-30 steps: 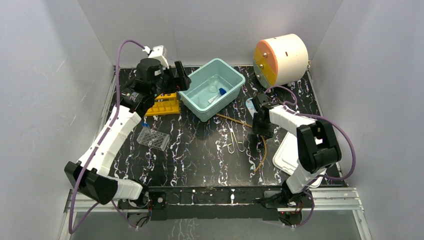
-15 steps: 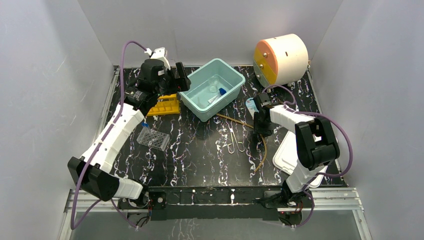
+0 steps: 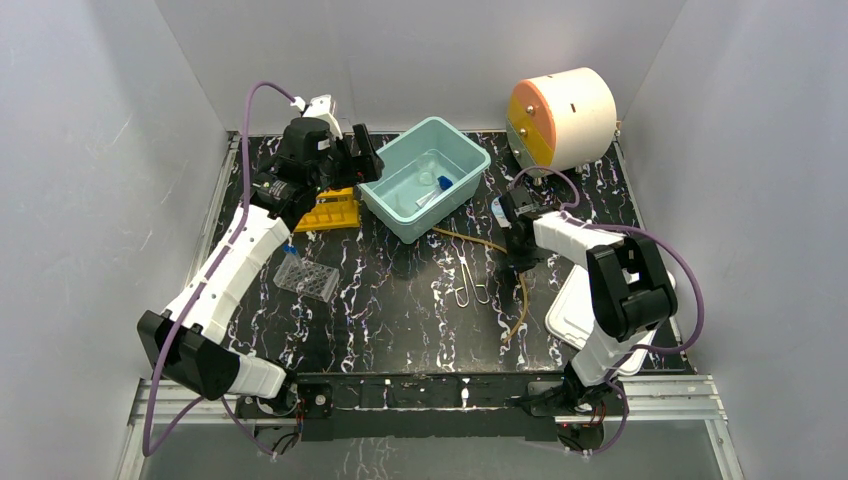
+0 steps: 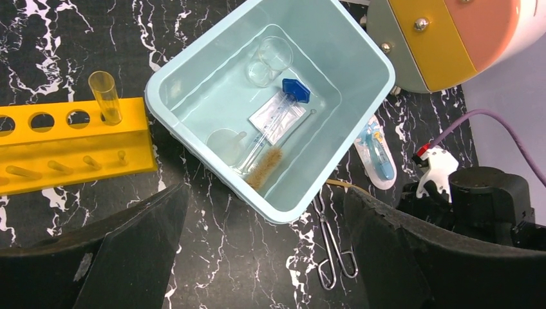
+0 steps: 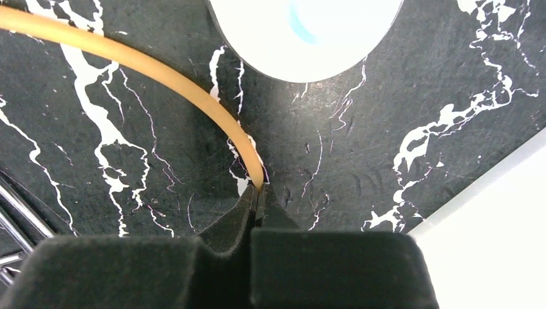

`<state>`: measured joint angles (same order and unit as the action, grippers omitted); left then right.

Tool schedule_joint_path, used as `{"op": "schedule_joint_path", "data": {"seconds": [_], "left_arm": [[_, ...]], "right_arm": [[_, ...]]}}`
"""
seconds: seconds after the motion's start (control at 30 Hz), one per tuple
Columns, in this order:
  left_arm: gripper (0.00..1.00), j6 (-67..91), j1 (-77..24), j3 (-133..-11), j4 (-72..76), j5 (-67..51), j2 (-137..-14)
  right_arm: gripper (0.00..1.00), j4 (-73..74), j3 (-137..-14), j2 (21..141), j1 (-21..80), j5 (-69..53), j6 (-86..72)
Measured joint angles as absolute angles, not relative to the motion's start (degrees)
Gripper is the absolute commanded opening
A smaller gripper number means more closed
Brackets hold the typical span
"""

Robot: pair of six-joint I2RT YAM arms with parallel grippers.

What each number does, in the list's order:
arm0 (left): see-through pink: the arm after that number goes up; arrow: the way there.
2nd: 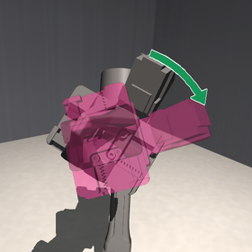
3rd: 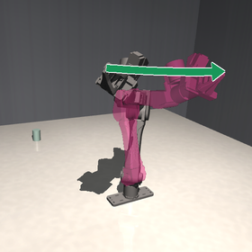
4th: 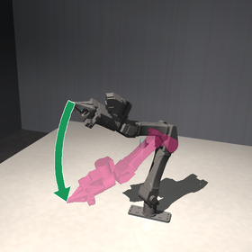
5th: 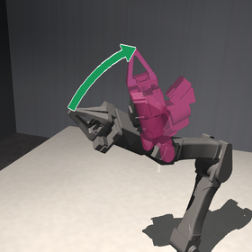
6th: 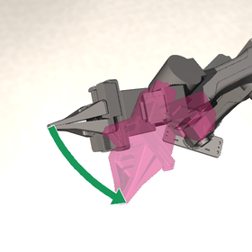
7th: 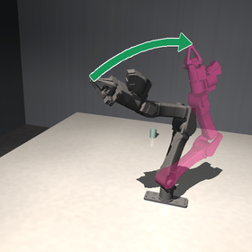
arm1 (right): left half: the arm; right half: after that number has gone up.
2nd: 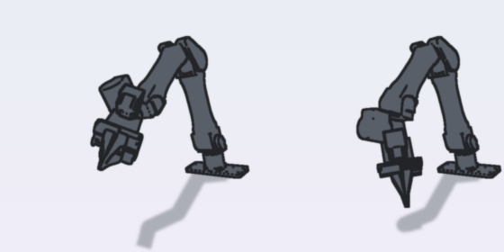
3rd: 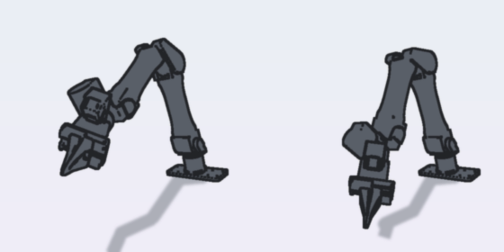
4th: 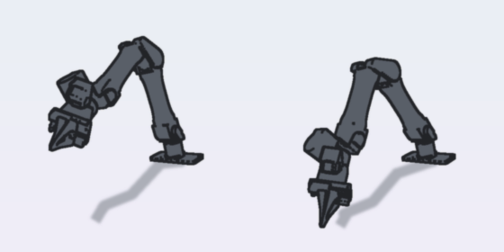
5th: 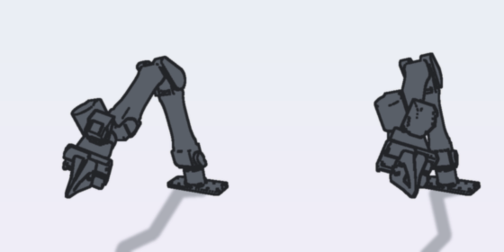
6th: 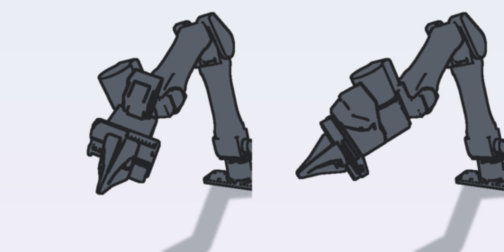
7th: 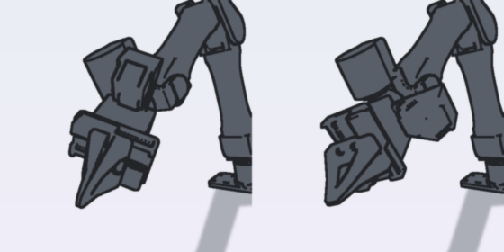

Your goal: Organize the chemistry lab equipment

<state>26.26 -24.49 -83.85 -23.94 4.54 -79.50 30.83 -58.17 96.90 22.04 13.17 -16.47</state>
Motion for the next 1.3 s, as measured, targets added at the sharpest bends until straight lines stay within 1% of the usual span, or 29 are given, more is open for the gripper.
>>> {"op": "schedule_joint_path", "data": {"seconds": [0.13, 0.23, 0.5, 0.67, 0.83, 1.03, 1.17, 1.3], "left_arm": [[0.90, 26.7, -24.5, -84.2, -23.9, 4.0, -79.6], [0.90, 26.7, -24.5, -84.4, -23.6, 4.0, -79.8], [0.91, 26.7, -24.5, -84.4, -23.5, 5.0, -79.9], [0.91, 26.7, -24.5, -84.5, -23.0, 5.6, -80.3], [0.91, 26.7, -24.5, -84.5, -22.7, 5.6, -80.4], [0.91, 26.7, -24.5, -84.8, -22.9, 6.3, -80.4], [0.91, 27.0, -24.5, -86.1, -23.6, 9.9, -80.4], [0.91, 27.2, -24.5, -86.7, -24.4, 14.4, -80.4]], "right_arm": [[0.00, 31.5, -58.5, 96.3, 23.5, 13.9, -14.6], [0.00, 33.3, -60.1, 93.7, 24.0, 13.2, -13.6], [0.00, 32.7, -67.5, 77.7, 24.1, 11.4, -12.2], [0.00, 29.4, -70.3, 72.6, 24.1, 9.8, -11.7], [0.00, 26.5, -73.7, 71.6, 24.1, 9.3, -10.6], [0.00, 20.7, -83.4, 73.0, 24.1, 8.4, -9.0], [0.00, 15.2, -87.7, 75.2, 24.1, 6.6, -9.1], [0.00, 10.9, -88.4, 78.1, 24.1, 4.2, -10.1]]}}
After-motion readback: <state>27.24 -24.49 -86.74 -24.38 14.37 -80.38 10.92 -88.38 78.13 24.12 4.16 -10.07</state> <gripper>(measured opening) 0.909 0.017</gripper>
